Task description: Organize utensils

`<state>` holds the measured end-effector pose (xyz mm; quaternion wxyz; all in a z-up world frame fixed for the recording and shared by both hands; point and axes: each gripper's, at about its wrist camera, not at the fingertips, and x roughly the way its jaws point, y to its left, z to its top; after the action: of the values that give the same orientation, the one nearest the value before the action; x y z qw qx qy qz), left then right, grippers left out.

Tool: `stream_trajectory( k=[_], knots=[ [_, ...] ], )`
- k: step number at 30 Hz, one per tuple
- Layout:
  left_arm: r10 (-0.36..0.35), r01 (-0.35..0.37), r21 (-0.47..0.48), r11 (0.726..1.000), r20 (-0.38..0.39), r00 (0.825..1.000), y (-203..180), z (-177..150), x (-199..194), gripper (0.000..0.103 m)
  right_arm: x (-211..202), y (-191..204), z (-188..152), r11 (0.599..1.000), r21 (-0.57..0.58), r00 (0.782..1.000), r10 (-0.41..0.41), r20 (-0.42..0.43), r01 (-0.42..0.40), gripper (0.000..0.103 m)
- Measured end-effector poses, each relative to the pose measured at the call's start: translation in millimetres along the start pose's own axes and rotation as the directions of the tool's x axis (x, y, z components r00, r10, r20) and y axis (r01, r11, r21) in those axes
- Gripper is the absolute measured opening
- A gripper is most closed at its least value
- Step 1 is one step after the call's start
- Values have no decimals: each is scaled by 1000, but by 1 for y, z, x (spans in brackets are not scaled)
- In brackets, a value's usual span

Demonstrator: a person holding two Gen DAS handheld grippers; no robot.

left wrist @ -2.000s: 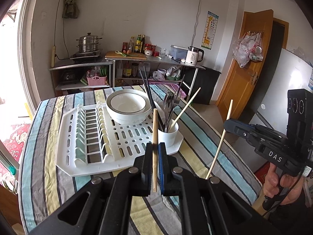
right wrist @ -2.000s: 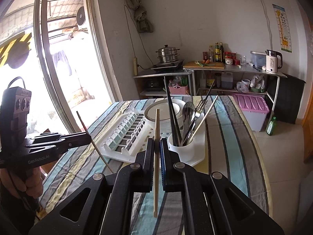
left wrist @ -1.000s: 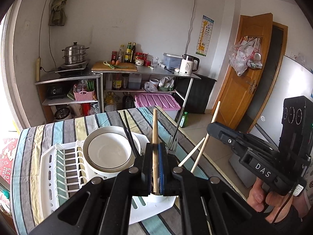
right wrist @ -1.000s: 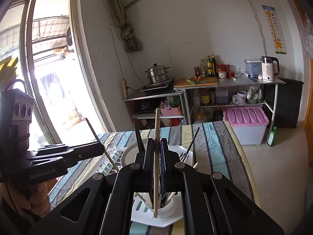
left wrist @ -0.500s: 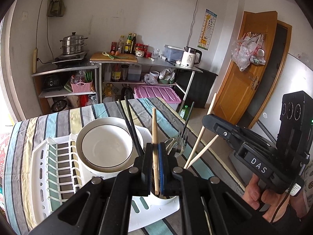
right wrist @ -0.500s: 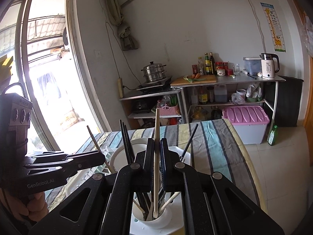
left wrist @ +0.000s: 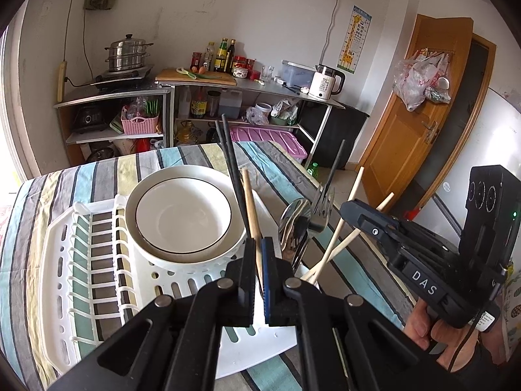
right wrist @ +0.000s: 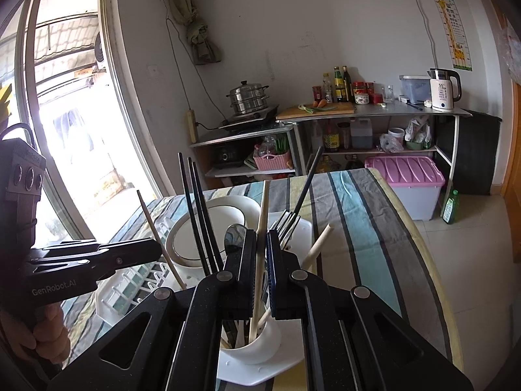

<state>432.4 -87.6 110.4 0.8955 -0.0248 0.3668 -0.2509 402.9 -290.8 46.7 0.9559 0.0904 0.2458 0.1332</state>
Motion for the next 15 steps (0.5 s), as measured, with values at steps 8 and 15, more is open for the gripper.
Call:
stream_trajectory(
  k=[8,15],
  knots=[
    [23,-23,-21,1000,10,1000,7,-9,0,4,-7,-4,-1,1000,5,1000,0,-20,0,9],
    [67,-65,-43,997,42,997,8,-24,-21,6,-29,3,-7,1000,-15,1000,7,-15,-7,27]
  ],
)
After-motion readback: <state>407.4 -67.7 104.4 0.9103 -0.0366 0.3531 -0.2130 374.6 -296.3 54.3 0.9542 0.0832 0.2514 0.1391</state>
